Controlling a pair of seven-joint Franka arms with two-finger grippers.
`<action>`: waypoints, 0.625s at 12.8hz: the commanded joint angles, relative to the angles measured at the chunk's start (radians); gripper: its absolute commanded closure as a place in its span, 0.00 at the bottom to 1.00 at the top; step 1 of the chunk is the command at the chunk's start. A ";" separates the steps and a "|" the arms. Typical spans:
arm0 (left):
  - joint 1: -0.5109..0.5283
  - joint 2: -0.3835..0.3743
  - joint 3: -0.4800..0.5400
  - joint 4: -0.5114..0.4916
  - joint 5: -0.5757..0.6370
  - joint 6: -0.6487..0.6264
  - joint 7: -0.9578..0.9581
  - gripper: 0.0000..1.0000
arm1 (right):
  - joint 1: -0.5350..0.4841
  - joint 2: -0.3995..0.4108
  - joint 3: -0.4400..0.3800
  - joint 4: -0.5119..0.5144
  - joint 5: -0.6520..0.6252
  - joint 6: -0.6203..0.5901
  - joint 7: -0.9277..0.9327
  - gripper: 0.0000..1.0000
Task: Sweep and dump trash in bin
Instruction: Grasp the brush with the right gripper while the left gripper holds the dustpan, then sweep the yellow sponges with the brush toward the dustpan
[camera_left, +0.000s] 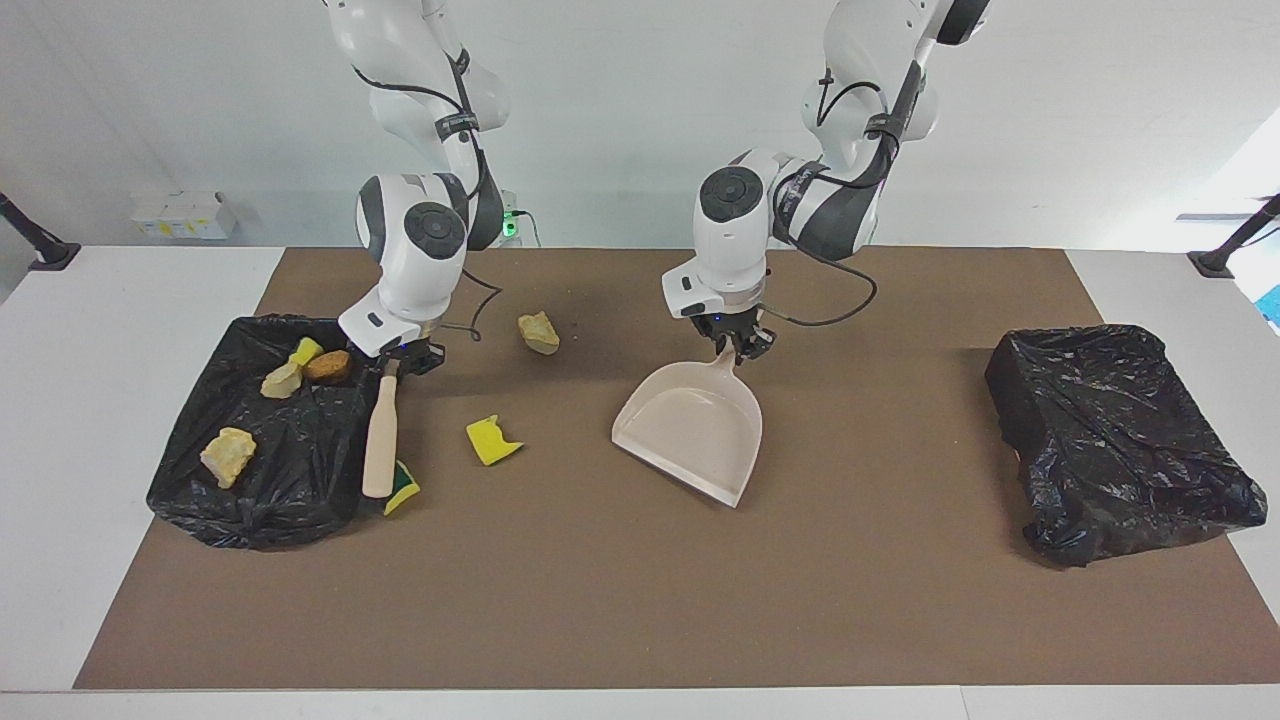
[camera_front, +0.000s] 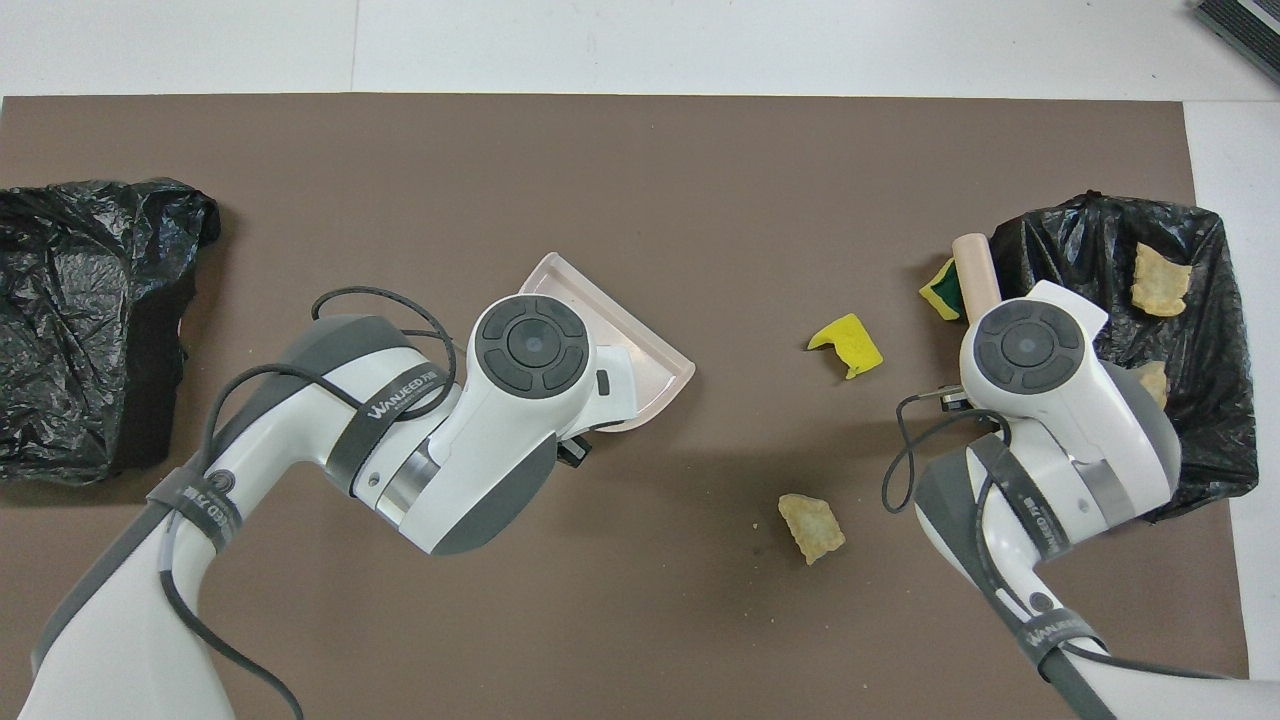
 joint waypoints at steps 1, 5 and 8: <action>0.018 -0.042 0.001 -0.025 0.016 -0.036 0.175 1.00 | -0.015 0.023 0.015 0.017 -0.022 0.019 -0.017 1.00; 0.021 -0.080 0.001 -0.091 0.016 -0.021 0.396 1.00 | 0.081 0.009 0.021 0.012 0.097 -0.030 -0.017 1.00; 0.016 -0.095 -0.002 -0.116 0.018 -0.004 0.417 1.00 | 0.193 -0.005 0.023 0.015 0.209 -0.041 -0.018 1.00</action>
